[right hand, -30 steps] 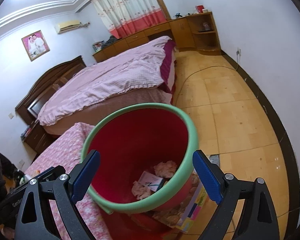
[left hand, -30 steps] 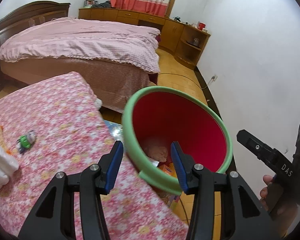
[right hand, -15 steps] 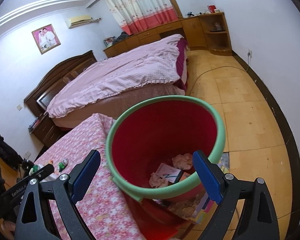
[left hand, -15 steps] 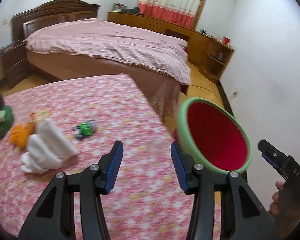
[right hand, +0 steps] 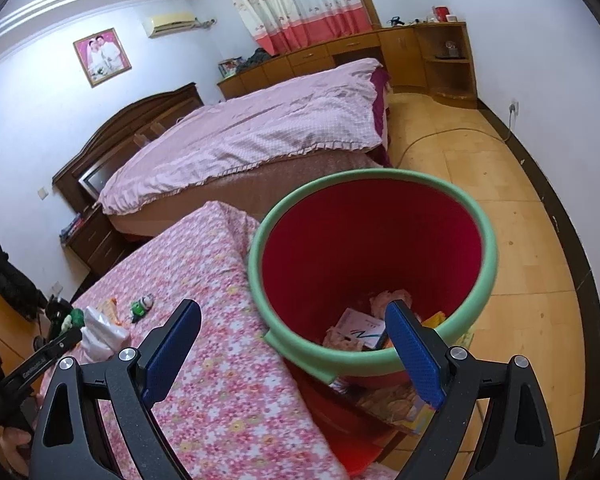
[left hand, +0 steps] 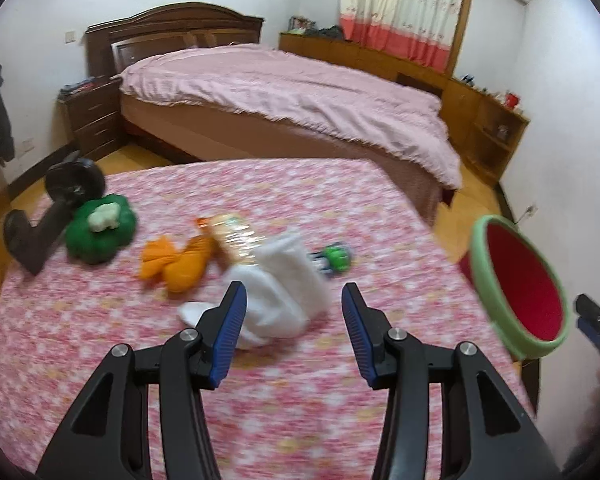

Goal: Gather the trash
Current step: 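Move both tools back over the bed toward the white cloth, then close the left tool on the white cloth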

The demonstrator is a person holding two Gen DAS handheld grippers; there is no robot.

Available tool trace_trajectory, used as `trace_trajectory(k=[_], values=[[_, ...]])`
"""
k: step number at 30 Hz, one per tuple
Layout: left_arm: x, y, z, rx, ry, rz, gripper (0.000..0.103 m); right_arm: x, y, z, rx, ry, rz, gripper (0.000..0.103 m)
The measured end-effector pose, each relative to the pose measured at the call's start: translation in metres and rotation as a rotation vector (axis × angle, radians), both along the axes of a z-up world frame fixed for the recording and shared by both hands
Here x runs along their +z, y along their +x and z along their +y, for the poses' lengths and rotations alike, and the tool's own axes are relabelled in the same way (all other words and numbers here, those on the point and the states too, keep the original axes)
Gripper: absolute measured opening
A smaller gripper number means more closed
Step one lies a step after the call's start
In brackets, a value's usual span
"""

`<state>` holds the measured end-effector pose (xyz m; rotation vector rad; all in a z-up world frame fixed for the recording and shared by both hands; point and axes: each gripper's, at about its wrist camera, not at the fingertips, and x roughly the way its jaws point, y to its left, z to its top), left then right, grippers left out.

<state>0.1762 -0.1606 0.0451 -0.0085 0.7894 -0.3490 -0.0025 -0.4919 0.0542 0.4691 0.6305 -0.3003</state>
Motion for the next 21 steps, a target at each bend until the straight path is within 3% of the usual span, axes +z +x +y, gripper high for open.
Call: trace_trajectory(k=[3, 10, 18, 20, 21], values=[[-0.011, 0.009, 0.01, 0.022, 0.027, 0.017, 0.057, -0.002, 0.005, 0.008, 0.01, -0.01, 0.018, 0.094], [-0.037, 0.025, 0.018, 0.011, 0.028, 0.094, 0.057, -0.005, 0.016, 0.02, 0.022, -0.024, 0.052, 0.094], [-0.049, 0.022, 0.02, 0.002, -0.02, 0.116, 0.057, -0.007, 0.026, 0.032, 0.049, -0.039, 0.072, 0.094], [-0.048, 0.019, 0.021, -0.003, -0.028, 0.108, 0.051, -0.007, 0.028, 0.035, 0.06, -0.041, 0.073, 0.094], [-0.048, 0.017, 0.021, -0.011, -0.038, 0.109, 0.044, -0.008, 0.029, 0.037, 0.068, -0.04, 0.074, 0.094]])
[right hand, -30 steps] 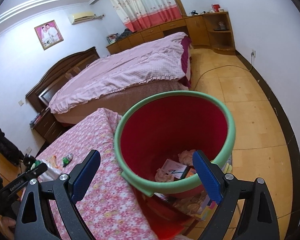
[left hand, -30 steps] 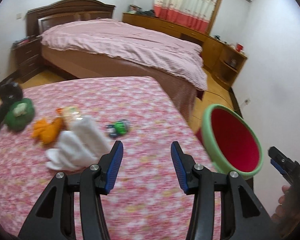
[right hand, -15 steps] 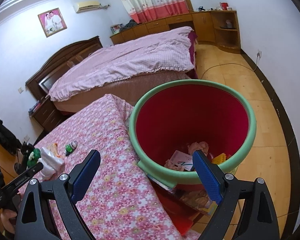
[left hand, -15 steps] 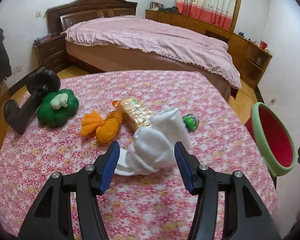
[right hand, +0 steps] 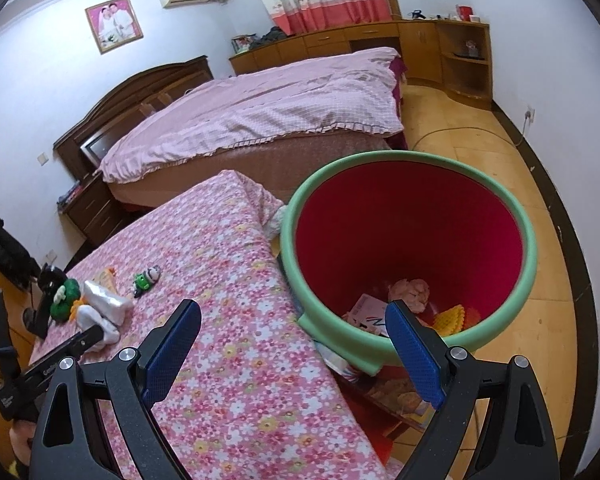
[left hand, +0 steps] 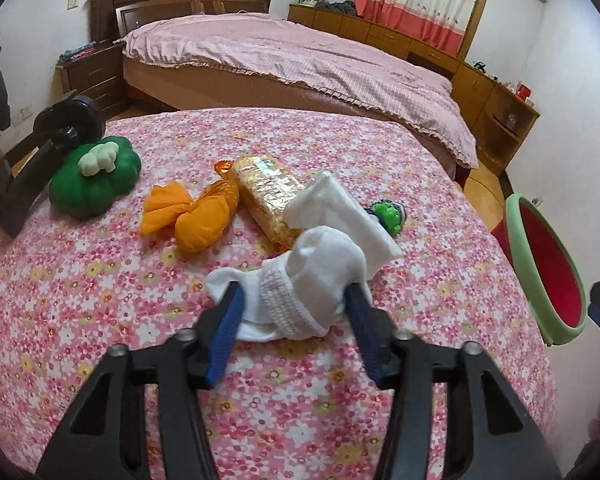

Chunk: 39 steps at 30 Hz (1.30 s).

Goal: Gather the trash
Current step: 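Close the left tool on the white cloth, then grasp the white plastic bag with the right tool while the left tool holds the cloth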

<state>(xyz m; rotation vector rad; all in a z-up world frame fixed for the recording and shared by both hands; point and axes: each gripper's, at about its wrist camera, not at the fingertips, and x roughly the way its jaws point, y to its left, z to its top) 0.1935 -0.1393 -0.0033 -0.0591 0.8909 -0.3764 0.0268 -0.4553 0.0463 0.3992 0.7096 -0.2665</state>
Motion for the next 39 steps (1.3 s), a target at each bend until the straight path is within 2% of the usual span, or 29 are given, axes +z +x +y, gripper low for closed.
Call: trace_trajectory(k=[1, 4, 12, 20, 25, 31, 39], values=[[0.001, -0.001, 0.0, -0.009, -0.013, 0.005, 0.037, 0.0, 0.001, 0.0, 0.008, 0.0, 0.0, 0.094], [0.003, -0.005, 0.005, -0.017, -0.045, 0.021, 0.03, 0.0, 0.005, 0.007, 0.036, -0.003, -0.002, 0.094], [0.023, -0.02, 0.029, 0.018, -0.053, -0.038, 0.03, 0.001, 0.024, 0.035, 0.142, 0.016, -0.01, 0.094], [0.037, -0.002, 0.063, 0.118, -0.012, -0.085, 0.03, 0.001, 0.05, 0.067, 0.199, 0.008, -0.013, 0.094], [0.036, 0.016, 0.087, 0.184, 0.019, -0.104, 0.028, -0.004, 0.072, 0.091, 0.265, 0.015, -0.007, 0.094], [0.021, 0.028, 0.11, 0.276, -0.001, -0.112, 0.028, -0.015, 0.101, 0.128, 0.32, -0.009, 0.009, 0.094], [0.01, 0.03, 0.123, 0.29, -0.011, -0.12, 0.028, -0.032, 0.134, 0.168, 0.404, -0.066, 0.021, 0.094]])
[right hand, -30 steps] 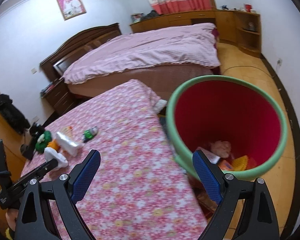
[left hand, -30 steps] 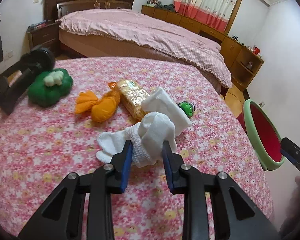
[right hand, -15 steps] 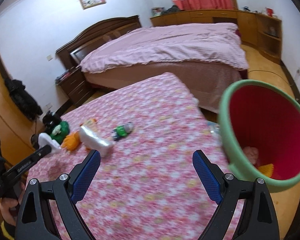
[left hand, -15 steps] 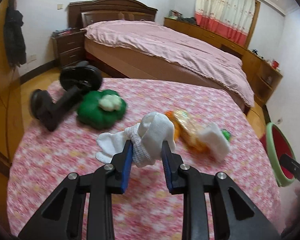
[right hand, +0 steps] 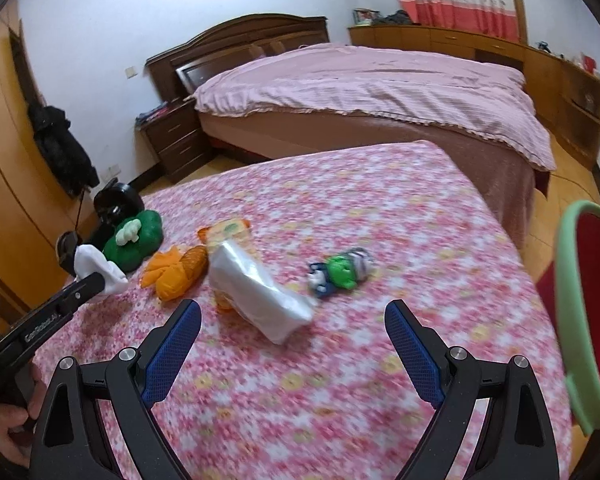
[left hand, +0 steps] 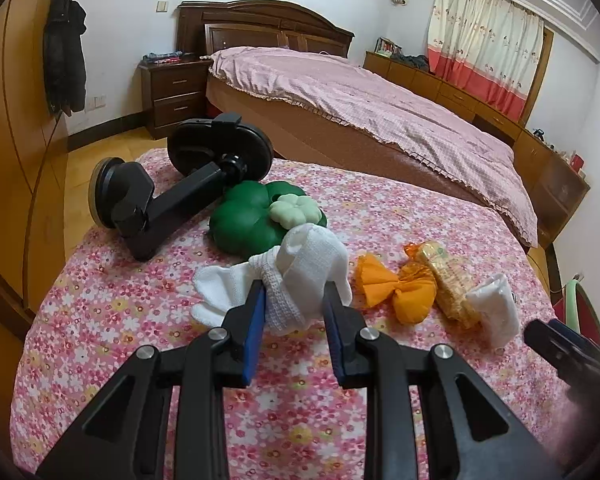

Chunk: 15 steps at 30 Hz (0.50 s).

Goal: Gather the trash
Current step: 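Grasp the white plastic bag with the right tool while the left tool holds the cloth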

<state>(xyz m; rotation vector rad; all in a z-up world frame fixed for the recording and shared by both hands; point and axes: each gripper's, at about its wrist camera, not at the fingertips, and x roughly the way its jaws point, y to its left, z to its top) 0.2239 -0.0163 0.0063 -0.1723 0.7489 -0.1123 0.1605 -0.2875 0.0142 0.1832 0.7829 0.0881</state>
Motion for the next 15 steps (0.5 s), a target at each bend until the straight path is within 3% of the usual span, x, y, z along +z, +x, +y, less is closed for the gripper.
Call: trace_trajectory(k=[6, 7, 9, 11, 15], values=[[-0.001, -0.002, 0.006, 0.001, -0.017, -0.003, 0.028, -0.013, 0.012, 0.014, 0.038, 0.018, 0.027, 0.09], [-0.001, -0.002, 0.006, 0.002, -0.016, -0.003, 0.028, -0.013, 0.013, 0.016, 0.042, 0.016, 0.024, 0.087], [-0.001, -0.003, 0.006, -0.002, -0.018, 0.002, 0.028, -0.015, 0.014, 0.021, 0.056, 0.01, 0.024, 0.067], [-0.002, -0.003, 0.005, -0.009, -0.025, 0.004, 0.028, -0.02, 0.016, 0.024, 0.065, 0.023, 0.036, 0.053], [-0.003, -0.002, 0.002, -0.023, -0.036, 0.012, 0.028, -0.025, 0.016, 0.023, 0.067, 0.043, 0.054, 0.051]])
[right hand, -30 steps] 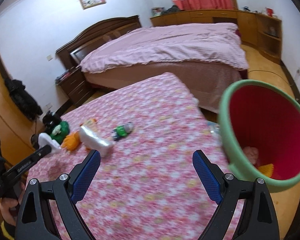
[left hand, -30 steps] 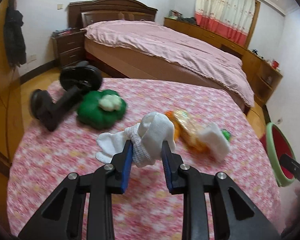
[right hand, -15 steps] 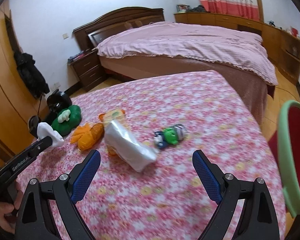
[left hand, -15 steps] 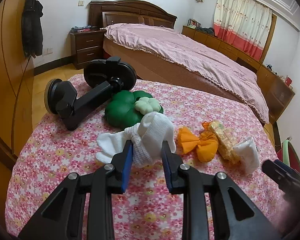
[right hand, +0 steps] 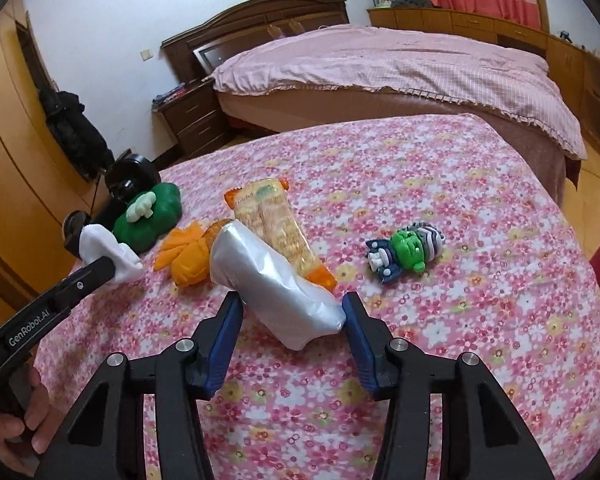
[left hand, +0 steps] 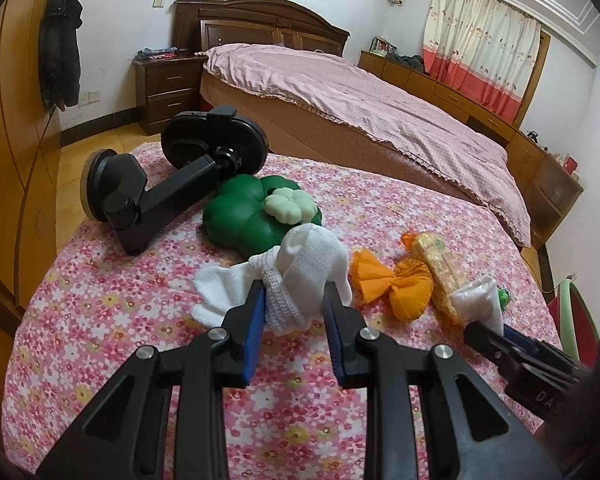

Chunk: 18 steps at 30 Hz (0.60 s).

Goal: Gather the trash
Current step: 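Grasp the white plastic bag with the right tool while the left tool holds the cloth, then carry the white cloth and white plastic bag over the red bucket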

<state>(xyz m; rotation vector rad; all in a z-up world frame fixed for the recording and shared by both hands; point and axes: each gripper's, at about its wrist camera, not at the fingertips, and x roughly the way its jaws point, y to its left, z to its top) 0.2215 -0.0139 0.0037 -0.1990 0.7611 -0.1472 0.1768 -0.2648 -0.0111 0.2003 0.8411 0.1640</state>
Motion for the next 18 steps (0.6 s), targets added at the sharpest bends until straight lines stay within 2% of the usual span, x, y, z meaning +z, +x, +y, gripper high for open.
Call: trace_trajectory(k=[10, 18], values=[[0.0, -0.003, 0.0, -0.015, -0.011, -0.012, 0.028, -0.001, -0.004, -0.006, -0.028, 0.049, -0.013, 0.048], [0.002, -0.009, -0.002, -0.038, -0.029, -0.042, 0.028, 0.016, -0.028, -0.01, -0.079, 0.046, -0.038, 0.048]])
